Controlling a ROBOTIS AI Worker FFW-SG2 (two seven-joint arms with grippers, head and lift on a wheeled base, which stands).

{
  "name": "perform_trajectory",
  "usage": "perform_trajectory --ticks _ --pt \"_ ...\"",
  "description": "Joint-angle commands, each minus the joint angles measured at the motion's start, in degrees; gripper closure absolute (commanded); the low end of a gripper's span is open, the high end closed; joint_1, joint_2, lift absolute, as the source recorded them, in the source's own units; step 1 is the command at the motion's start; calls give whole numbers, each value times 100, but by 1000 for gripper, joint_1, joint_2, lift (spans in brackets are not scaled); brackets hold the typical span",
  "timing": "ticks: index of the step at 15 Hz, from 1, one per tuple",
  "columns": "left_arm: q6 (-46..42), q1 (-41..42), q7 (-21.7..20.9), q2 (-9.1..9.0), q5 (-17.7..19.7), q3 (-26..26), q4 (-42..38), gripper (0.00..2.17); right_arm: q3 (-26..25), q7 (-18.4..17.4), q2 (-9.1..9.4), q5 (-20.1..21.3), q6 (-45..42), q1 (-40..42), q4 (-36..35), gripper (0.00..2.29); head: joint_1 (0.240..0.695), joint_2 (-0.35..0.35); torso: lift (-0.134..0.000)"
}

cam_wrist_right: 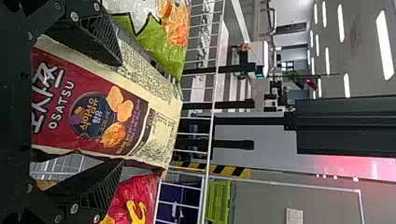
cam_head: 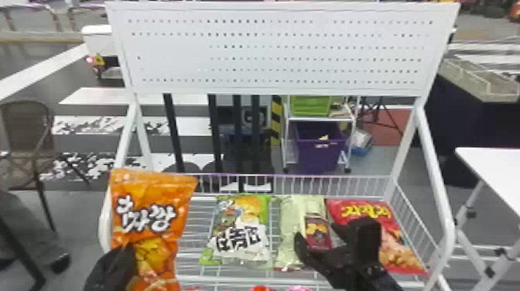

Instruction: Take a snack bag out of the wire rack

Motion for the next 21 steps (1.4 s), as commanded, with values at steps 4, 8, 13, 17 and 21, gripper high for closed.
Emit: perform_trajectory --ticks 4,8,13,17,21 --pt "22 -110 9 1 9 0 94 2057 157 136 16 -202 589 -348 245 2003 499 0 0" --pt "22 -136 18 1 18 -9 129 2057 157 145 7 -246 800 -243 -36 2246 499 0 0" --pt "22 -171 18 -7 18 -26 164 2057 148 57 -46 -255 835 -58 -432 2246 499 0 0" --pt "22 -171 18 -16 18 -35 164 2057 -63 -30 -195 -211 677 451 -1276 2246 499 0 0" --pt "22 -145 18 -7 18 -88 111 2057 -626 -48 -459 -228 431 1462 -2726 2246 499 0 0"
